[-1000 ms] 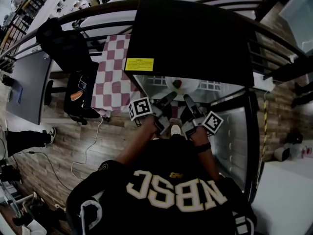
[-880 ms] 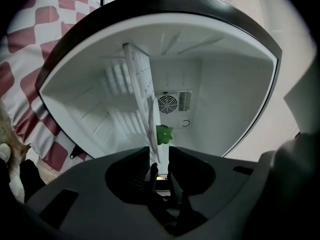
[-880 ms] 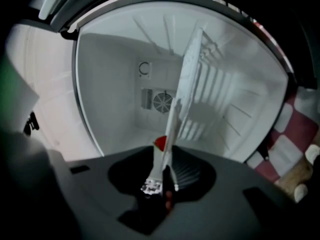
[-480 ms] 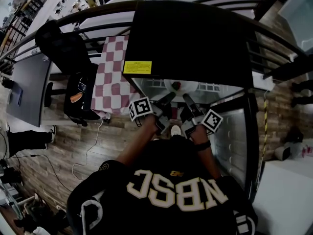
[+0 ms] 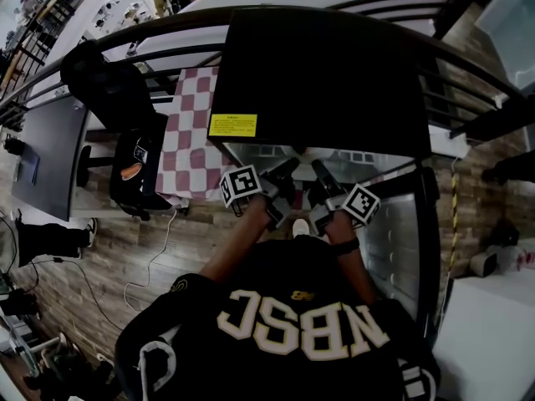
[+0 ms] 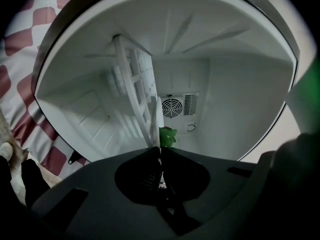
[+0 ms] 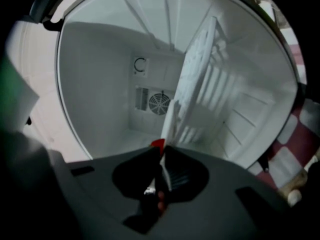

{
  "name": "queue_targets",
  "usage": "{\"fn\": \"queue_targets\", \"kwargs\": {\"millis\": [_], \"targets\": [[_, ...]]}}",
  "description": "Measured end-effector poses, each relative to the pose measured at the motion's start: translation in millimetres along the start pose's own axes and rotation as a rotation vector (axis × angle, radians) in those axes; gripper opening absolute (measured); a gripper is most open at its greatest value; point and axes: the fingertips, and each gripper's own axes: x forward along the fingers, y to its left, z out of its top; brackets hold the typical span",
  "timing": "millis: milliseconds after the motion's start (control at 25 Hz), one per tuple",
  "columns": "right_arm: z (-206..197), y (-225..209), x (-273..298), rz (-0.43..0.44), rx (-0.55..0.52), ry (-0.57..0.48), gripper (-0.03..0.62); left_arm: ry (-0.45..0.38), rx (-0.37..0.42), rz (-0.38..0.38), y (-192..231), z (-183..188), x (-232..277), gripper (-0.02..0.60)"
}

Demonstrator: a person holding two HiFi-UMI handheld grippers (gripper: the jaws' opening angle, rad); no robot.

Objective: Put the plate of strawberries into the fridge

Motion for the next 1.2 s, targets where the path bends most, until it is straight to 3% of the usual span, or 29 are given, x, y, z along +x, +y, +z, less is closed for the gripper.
{"fn": "queue_targets", "kwargs": {"millis": [320,560,840,920,1040,1200], "targets": [[5.8,3.3,7.0,0.008,0.016,-0.002,0.044,-0.014,-0.008,0.002,-2.9,8.6,5.6,0.032],[8.0,3.5,3.9,-0.033,-0.065,0.027,0.046,-0.008,-0.006,0.008,-3.8,6.1,9.4,0.032],[7.1,2.7,0.9,-0.051,-0.071,0.022,0.049,-0.024,-0.011,-0.014,-7.2,4.5,5.8,0.036],[8.0,4.9,0.3,-0.051,-0.084,0.014,0.074,-0.033,-0.004,-0.030,-9.7,6.4,5.0,0.063],[5.2,1.2,-2.2,-0.059,-0.110,0.006,0.180,-0.027,0.007,-0.036,-10.3,4.8,0.0,0.140],[-2.3,-3.4,-11.7,-0.083,-0.123,-0.009,0.183,-0.027,0.008,-0.034,-5.7,-1.3,-14.7,0.155]]}}
